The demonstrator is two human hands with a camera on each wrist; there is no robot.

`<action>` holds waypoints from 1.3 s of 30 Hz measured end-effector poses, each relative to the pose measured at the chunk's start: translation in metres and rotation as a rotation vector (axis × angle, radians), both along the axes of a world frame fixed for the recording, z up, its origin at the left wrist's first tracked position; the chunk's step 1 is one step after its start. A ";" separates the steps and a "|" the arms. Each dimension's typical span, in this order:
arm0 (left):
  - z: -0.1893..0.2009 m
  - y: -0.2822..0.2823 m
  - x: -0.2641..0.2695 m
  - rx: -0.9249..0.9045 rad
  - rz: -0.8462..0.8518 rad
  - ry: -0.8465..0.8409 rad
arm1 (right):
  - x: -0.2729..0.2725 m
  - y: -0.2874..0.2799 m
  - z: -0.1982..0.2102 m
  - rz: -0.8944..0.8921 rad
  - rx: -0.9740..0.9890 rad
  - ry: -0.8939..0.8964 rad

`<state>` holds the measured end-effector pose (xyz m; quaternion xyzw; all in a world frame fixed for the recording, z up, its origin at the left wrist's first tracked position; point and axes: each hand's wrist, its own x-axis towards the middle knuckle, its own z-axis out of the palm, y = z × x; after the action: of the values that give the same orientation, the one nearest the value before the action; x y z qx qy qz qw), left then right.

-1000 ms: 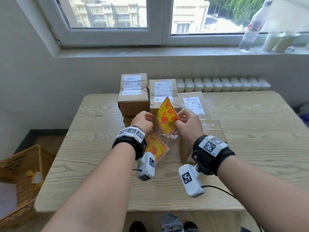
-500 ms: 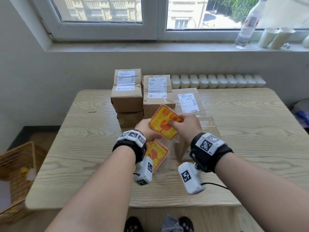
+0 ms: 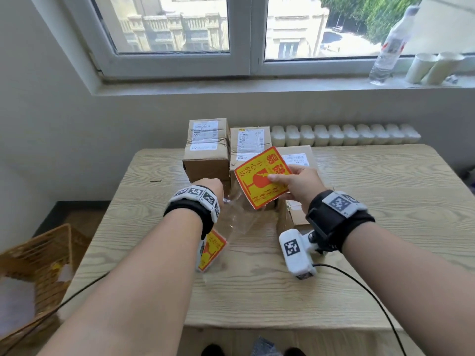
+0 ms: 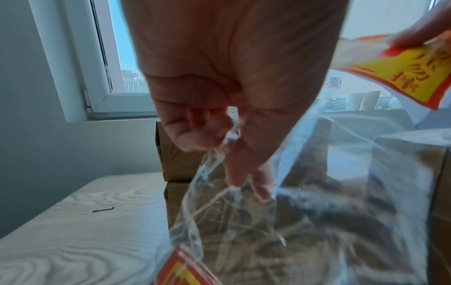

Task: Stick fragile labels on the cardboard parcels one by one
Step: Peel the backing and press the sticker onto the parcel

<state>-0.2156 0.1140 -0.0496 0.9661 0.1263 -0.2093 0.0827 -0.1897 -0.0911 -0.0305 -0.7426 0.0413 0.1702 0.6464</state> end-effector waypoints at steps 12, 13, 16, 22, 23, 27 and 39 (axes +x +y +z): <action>0.030 -0.024 0.003 -0.999 0.453 -0.181 | 0.015 -0.034 0.009 0.060 -0.129 0.039; 0.032 -0.025 0.004 -1.015 0.467 -0.194 | 0.016 -0.035 0.009 0.059 -0.136 0.041; 0.034 -0.027 0.005 -1.019 0.436 -0.191 | 0.017 -0.039 0.009 0.063 -0.151 0.037; 0.032 -0.029 0.007 -1.015 0.423 -0.223 | 0.019 -0.043 0.008 0.055 -0.152 0.044; 0.032 -0.029 0.007 -0.992 0.411 -0.225 | 0.019 -0.043 0.008 0.061 -0.154 0.046; 0.032 -0.030 0.008 -0.961 0.395 -0.224 | 0.020 -0.044 0.008 0.075 -0.165 0.041; 0.044 -0.032 0.006 -0.980 0.368 -0.226 | 0.019 -0.044 0.015 0.086 -0.148 0.047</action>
<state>-0.2096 0.0815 -0.0052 0.7927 0.1712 -0.1203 0.5726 -0.1707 -0.1351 -0.0153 -0.7853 0.0374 0.2117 0.5806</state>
